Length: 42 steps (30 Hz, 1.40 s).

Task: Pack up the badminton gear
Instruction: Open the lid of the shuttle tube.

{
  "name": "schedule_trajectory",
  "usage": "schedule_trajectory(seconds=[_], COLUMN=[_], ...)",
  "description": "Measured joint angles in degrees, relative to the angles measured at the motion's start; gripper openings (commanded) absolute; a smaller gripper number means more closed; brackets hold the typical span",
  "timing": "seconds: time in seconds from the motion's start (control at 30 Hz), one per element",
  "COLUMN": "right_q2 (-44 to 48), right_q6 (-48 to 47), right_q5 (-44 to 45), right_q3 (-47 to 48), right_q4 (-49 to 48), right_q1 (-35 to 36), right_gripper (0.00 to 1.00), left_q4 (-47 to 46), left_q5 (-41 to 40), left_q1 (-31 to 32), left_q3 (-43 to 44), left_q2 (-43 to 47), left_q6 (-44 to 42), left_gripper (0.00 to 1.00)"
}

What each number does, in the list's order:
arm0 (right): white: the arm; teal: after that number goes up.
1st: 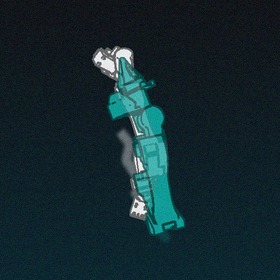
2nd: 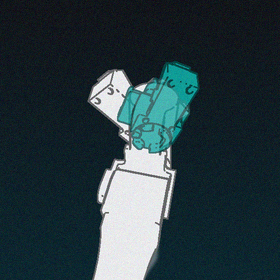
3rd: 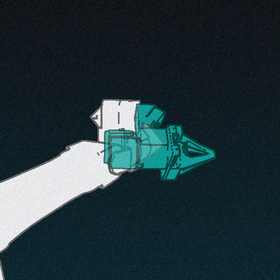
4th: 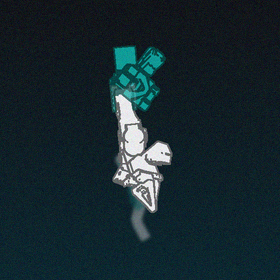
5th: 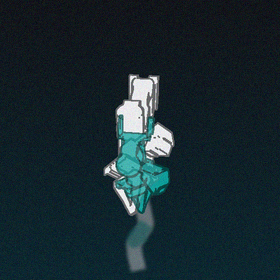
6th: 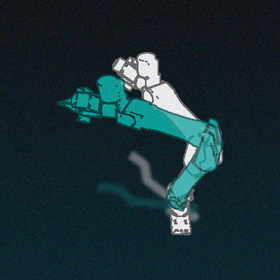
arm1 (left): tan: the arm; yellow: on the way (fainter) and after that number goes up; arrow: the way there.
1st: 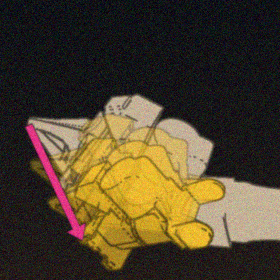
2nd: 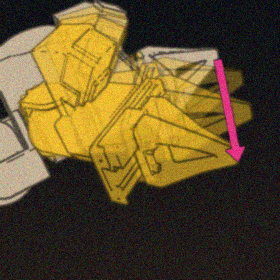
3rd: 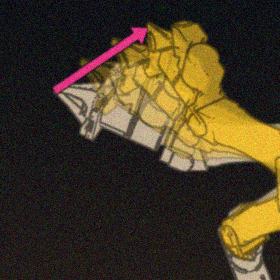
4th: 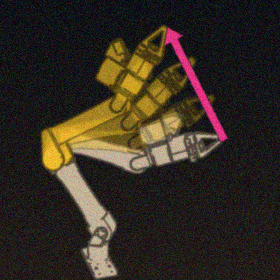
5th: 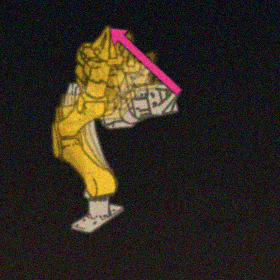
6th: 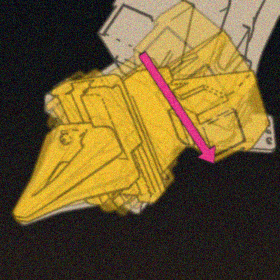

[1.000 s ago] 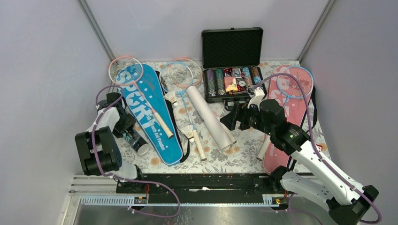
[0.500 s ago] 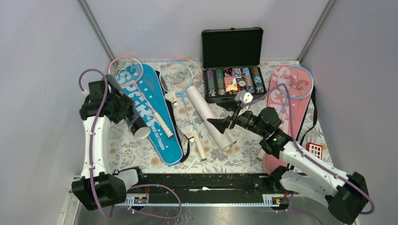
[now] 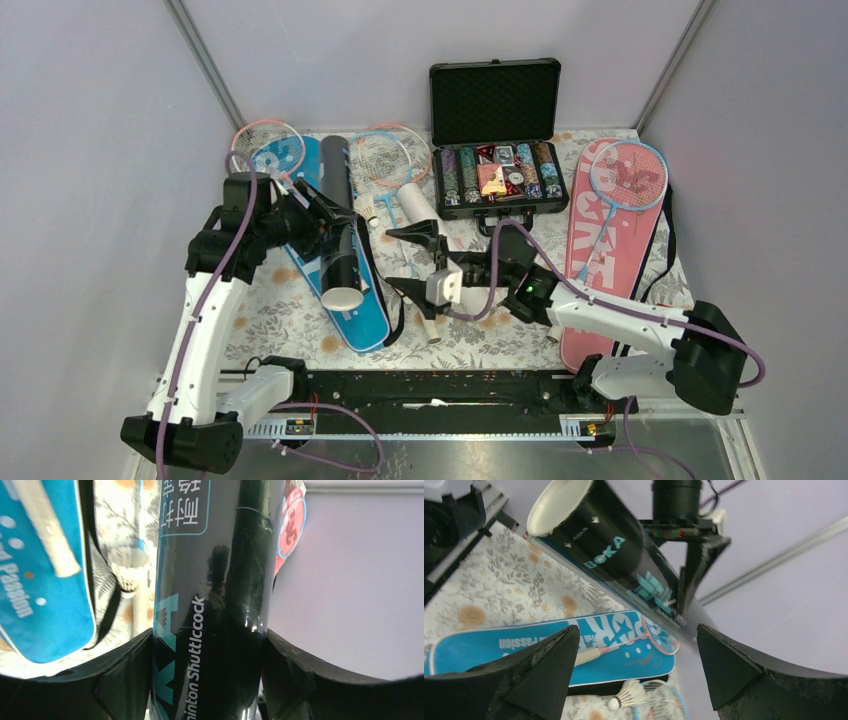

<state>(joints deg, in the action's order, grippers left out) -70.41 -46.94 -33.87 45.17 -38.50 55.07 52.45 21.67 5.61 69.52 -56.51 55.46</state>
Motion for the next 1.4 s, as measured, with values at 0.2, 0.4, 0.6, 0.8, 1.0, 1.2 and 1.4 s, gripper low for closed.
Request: schedule_trajectory(seconds=[0.2,0.4,0.6,0.8,1.0,1.2,1.4], right_q2=[-4.8,-8.5,-12.3,-13.0,-13.0,-11.8,-8.2], right_q6=[-12.5,-20.7,-26.1,-26.7,-20.8,-13.9,-6.5], right_q5=[3.0,5.2,7.0,9.2,14.3,18.4,19.9], right_q3=[2.9,6.5,8.6,9.8,9.7,9.7,10.5], right_q4=[1.2,1.4,1.6,1.3,0.4,1.0,2.1], right_q1=[4.6,7.4,10.5,11.3,11.8,10.5,5.9], right_gripper=[0.97,0.96,0.79,0.46,0.37,0.30,0.26], left_q4=[-0.3,-0.3,-0.5,-0.3,-4.3,-12.3,-19.0], left_q5=[0.7,0.4,-0.3,-1.6,-3.3,-6.5,-9.7], left_q1=[6.4,9.2,10.3,10.6,10.7,8.8,3.0], left_q3=[0.0,0.0,0.0,-0.2,-2.3,-3.5,-3.5], left_q2=[-0.6,-1.1,-1.1,-1.0,0.6,3.3,6.4], left_q6=[4.5,7.0,8.7,8.6,6.4,2.2,-7.9], left_gripper=[0.46,0.45,0.48,0.68,0.89,0.95,0.96])
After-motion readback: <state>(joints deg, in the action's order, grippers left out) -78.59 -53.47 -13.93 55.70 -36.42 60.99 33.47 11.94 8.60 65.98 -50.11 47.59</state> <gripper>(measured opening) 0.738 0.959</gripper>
